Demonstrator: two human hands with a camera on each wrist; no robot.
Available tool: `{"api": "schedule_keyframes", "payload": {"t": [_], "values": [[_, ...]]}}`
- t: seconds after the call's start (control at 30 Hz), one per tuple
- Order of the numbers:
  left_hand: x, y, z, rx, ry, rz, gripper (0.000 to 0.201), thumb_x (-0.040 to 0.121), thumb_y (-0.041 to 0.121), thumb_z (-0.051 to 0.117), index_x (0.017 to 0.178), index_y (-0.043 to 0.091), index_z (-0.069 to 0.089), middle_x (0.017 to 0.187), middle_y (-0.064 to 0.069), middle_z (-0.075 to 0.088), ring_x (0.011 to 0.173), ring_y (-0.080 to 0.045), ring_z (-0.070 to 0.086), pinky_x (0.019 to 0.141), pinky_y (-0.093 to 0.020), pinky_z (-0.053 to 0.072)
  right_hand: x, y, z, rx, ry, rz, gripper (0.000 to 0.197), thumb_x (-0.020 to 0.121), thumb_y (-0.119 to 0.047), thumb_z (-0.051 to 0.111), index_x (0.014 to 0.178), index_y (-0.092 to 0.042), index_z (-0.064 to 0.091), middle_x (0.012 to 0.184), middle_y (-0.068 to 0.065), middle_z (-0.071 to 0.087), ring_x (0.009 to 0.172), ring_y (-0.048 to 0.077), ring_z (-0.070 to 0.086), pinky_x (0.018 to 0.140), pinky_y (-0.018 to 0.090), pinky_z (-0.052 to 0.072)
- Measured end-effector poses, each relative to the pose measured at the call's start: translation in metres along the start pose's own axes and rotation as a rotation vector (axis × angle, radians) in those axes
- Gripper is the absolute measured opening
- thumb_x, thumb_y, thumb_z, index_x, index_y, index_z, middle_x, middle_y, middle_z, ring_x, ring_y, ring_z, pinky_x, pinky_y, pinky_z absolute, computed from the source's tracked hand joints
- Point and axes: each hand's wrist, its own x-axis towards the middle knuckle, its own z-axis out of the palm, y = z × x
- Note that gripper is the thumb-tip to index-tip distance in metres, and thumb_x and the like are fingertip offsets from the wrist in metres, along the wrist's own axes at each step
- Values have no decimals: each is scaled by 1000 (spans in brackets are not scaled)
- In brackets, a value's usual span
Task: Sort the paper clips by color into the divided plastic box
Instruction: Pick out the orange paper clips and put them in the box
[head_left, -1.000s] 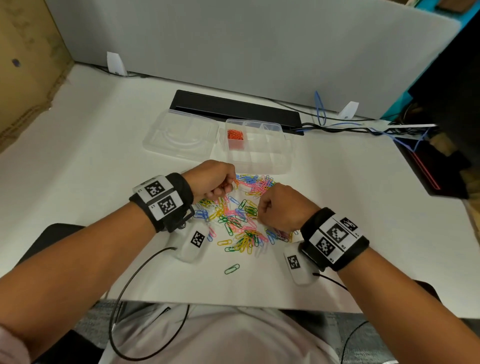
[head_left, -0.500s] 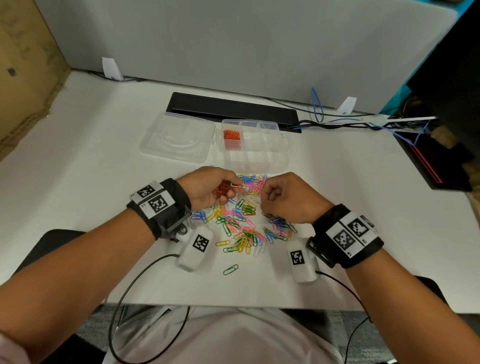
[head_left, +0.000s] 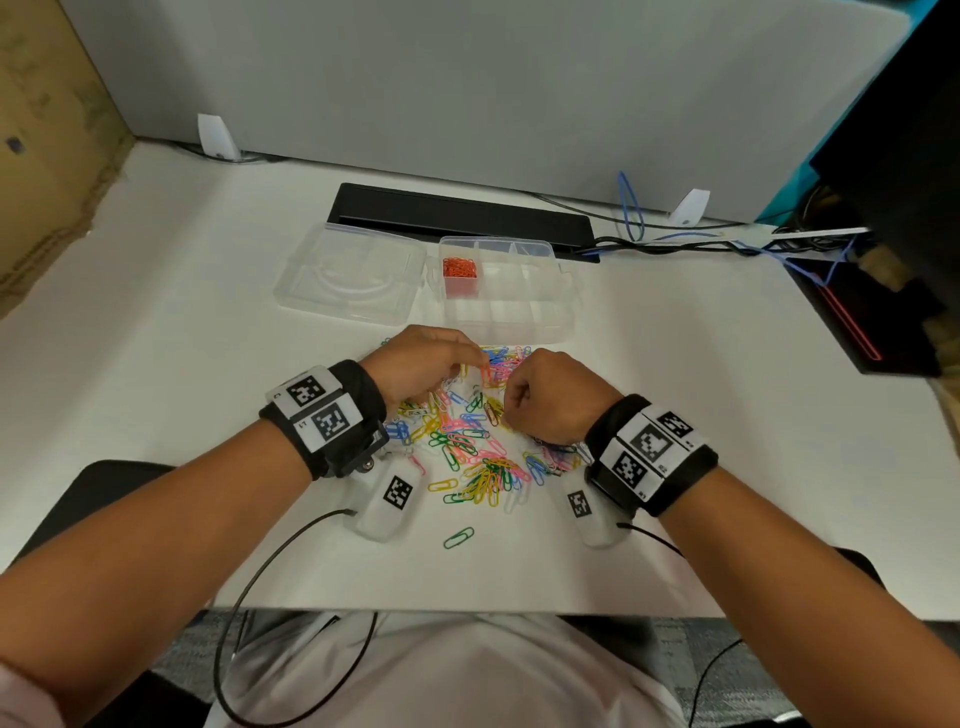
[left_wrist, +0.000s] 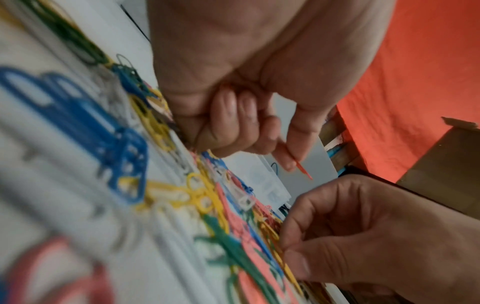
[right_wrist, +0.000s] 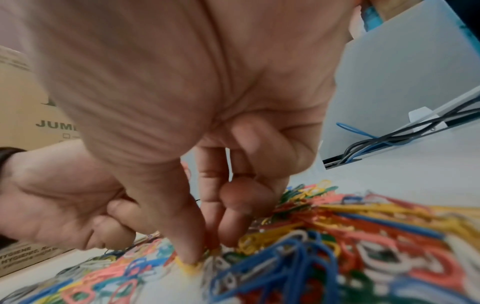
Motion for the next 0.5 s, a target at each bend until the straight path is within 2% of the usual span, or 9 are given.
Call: {"api": "schedule_keyframes", "payload": {"t": [0.07,0.13,0.23,0.3,0.37,0.43,0.5], "values": [[0,3,-4,-11,26,15,9,85,23,70,79,16,72,48,7,37,39,-8,26,39,-17,20,0,1,-1,-9,-10,2,12,81,-14,63,74,-13,73,77,-1,70,76,19,65,70,32,56],[0,3,-6,-95,7,6,16,88,19,64,73,14,66,51,6,34,42,-11,22,40,-18,17,-1,2,-2,-6,-21,4,11,81,-13,64,74,-13,71,76,0,70,74,18,64,69,32,56],[1,0,-9,-361,-60,-64,21,87,17,52,66,13,51,59,0,39,43,-10,23,35,-19,17,-5,4,-7,51,-48,2,7,80,-12,67,74,-9,70,69,-1,66,64,13,58,65,31,53],[1,0,-12,-521,-119,-126,18,84,17,44,67,13,47,61,0,43,42,-9,28,33,-18,21,-7,6,-11,91,-77,-5,8,80,-10,69,72,-7,70,64,-5,61,58,7,53,59,25,48],[1,0,-13,-600,-145,-163,17,84,15,40,70,11,49,62,-1,48,42,-9,35,33,-16,26,-8,6,-14,133,-42,2,7,80,-9,69,74,-11,69,64,-10,59,58,5,52,60,23,45],[0,2,-11,-622,-136,-183,19,85,15,40,73,9,54,64,-4,53,42,-10,41,32,-15,30,-6,3,-13,152,32,-9,7,79,-10,69,75,-15,70,66,-12,60,61,7,54,64,26,49],[0,2,-9,-612,-139,-197,21,86,18,43,71,9,55,61,-3,51,40,-10,40,32,-15,28,-3,-3,-9,133,15,-44,9,80,-13,69,73,-17,72,67,-11,63,64,9,58,67,28,52]]}}
